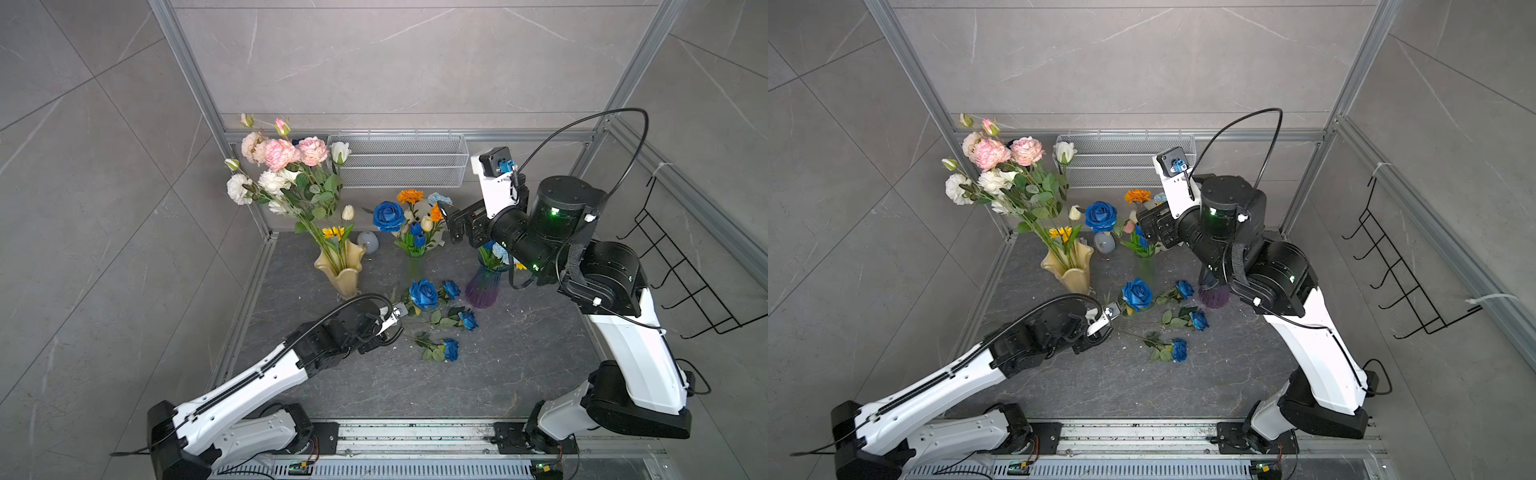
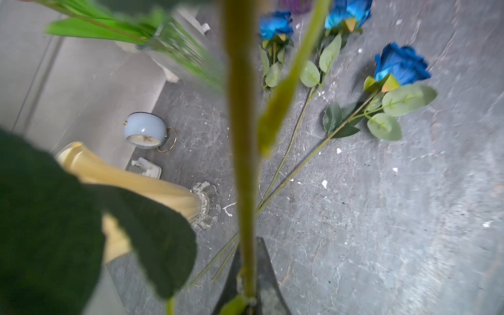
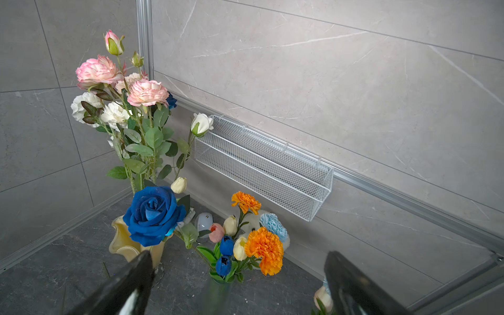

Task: Pick out blue flowers from the vase
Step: Place the flower at the center of the board.

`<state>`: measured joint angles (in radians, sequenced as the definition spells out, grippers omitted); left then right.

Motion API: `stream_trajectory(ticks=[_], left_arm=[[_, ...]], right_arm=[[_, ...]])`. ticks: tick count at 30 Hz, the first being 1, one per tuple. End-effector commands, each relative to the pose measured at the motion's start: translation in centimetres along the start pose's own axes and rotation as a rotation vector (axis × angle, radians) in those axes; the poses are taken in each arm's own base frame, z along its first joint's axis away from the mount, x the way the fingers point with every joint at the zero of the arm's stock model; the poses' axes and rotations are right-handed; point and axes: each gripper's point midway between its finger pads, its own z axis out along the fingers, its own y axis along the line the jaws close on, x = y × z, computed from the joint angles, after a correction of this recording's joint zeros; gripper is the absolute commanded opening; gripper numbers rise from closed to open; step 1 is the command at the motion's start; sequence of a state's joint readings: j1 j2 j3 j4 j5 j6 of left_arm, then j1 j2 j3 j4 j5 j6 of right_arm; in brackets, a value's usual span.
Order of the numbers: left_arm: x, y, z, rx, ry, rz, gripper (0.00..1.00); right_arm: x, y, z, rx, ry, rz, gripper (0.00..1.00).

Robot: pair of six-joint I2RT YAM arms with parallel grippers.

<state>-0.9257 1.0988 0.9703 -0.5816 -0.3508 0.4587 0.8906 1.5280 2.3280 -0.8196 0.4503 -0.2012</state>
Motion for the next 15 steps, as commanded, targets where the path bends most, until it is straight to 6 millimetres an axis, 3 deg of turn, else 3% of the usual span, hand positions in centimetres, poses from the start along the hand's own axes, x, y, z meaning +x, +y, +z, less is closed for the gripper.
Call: stream_trajectory(ticks=[1, 4, 11, 15], left_arm=[[-0.8, 1.0, 2.6, -0.078, 0.042, 0.101, 0.00], [-1.0, -0.5, 5.7, -0.036, 0.059, 0.159, 0.00], [-3.5, -1.7, 11.2, -0.004, 0.057, 0.210, 0.00], [-3.6, -2.8, 14.5, 0.015, 0.081, 0.258, 0.00]], right_arm=[[-0.3, -1.3, -1.3, 0.028, -0.013, 0.030, 1.00], [-0.8, -1.5, -1.8, 0.017, -0.032, 0.050, 1.00], [-1.0, -1.7, -2.0, 0.014, -0.040, 0.048, 1.00], [-1.0, -1.8, -2.1, 0.016, -0.038, 0.043, 1.00]])
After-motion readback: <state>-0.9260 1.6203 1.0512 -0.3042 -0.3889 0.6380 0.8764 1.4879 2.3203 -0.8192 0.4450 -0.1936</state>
